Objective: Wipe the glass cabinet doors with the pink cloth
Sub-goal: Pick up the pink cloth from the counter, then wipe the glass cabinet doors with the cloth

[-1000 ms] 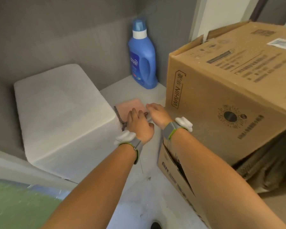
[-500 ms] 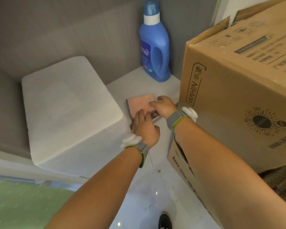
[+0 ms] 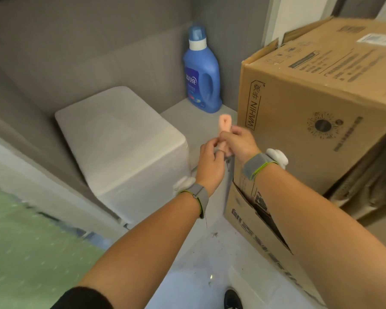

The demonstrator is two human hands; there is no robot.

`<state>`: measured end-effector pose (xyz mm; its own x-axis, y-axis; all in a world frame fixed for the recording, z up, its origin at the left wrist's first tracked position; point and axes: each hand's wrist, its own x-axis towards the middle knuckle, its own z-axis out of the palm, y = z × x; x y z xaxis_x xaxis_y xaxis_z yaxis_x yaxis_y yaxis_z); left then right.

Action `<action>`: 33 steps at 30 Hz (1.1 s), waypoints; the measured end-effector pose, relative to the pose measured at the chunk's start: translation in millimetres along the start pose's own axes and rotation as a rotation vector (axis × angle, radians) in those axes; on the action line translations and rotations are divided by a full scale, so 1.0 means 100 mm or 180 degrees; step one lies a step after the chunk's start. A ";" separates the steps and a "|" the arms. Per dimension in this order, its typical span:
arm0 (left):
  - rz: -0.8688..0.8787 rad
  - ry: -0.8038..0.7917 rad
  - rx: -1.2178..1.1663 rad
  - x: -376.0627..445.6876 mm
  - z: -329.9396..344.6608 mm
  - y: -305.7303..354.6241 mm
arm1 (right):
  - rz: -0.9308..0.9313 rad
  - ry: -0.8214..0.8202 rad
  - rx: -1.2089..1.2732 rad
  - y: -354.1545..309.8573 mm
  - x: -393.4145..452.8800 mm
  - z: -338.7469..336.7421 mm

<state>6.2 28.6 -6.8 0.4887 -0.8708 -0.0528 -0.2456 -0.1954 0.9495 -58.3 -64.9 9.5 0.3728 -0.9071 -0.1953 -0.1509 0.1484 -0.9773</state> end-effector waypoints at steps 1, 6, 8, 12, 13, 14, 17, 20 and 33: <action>-0.0001 -0.0082 -0.0221 -0.07 -0.06 0.07 | -0.0166 0.0130 -0.0018 -0.03 -0.11 0.01; -0.0180 -0.0460 -0.1307 -0.40 -0.43 0.37 | -0.0651 0.0282 0.0197 -0.25 -0.77 0.11; -0.0089 -0.0515 -0.1421 -0.53 -0.57 0.48 | -0.0780 0.0244 0.0130 -0.32 -0.97 0.19; 0.0128 -0.0443 -0.1453 -0.75 -0.87 0.72 | -0.1302 -0.0022 -0.0375 -0.56 -1.27 0.37; 0.0153 -0.0433 -0.1466 -0.80 -0.95 0.78 | -0.1411 -0.0114 -0.0410 -0.62 -1.34 0.43; 0.0194 -0.0437 -0.1473 -0.84 -1.03 0.82 | -0.1513 -0.0175 -0.0448 -0.67 -1.40 0.47; 0.0326 -0.0508 -0.1452 -0.91 -1.27 0.98 | -0.1766 -0.0288 -0.0496 -0.84 -1.51 0.60; 0.0546 -0.0578 -0.1343 -0.96 -1.54 1.12 | -0.2046 -0.0244 -0.0480 -1.04 -1.59 0.75; 0.3293 0.1907 0.2651 -1.22 -2.67 1.89 | -0.3400 0.1534 -0.1286 -1.98 -1.59 1.47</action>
<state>123.5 218.0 262.0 0.0134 -0.5077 0.8614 -0.9998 0.0086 0.0206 47.1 108.0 221.7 0.1208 -0.5638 0.8170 -0.2817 -0.8087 -0.5164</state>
